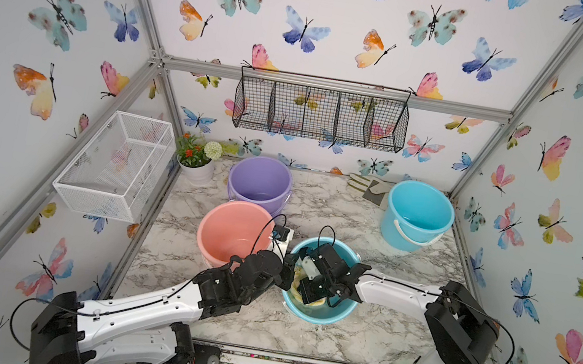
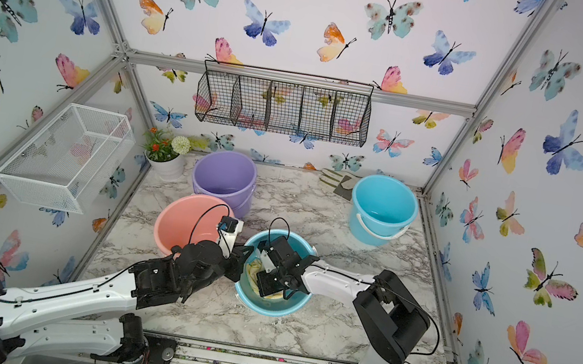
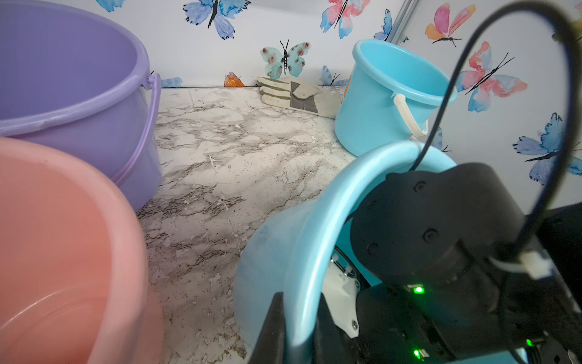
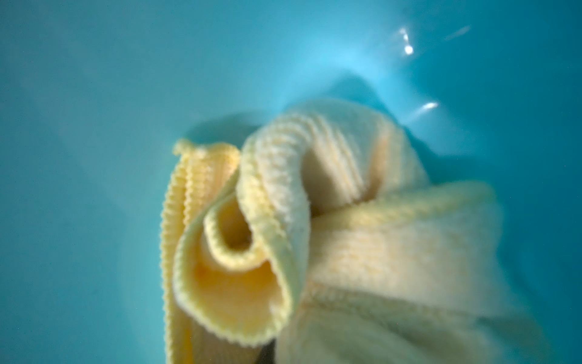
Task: Wipe the inside of the bucket with a cloth
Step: Wipe the dirt from the inside of the bucket.
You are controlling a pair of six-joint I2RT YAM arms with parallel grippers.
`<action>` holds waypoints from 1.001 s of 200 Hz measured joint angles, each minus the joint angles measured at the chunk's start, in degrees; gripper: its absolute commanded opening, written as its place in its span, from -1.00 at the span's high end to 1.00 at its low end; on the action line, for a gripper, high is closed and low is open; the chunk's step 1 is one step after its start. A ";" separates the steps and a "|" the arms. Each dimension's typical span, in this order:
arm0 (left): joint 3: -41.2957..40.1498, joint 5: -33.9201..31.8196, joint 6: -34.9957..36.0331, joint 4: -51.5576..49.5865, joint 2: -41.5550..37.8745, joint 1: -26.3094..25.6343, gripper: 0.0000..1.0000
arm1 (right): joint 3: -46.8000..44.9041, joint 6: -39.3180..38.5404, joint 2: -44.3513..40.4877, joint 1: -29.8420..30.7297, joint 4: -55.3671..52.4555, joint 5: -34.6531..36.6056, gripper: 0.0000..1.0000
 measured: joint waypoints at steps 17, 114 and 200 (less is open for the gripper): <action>0.00 0.15 0.00 0.11 -0.02 0.00 1.00 | -2.34 0.02 -0.76 0.00 4.90 0.28 0.97; 0.28 0.61 -1.33 0.63 -0.02 0.13 1.00 | -11.72 -7.52 -2.56 0.63 33.88 12.09 0.97; 0.33 -0.07 -3.04 0.35 -0.20 0.66 1.00 | -11.26 -20.76 -2.49 1.03 36.35 32.74 0.97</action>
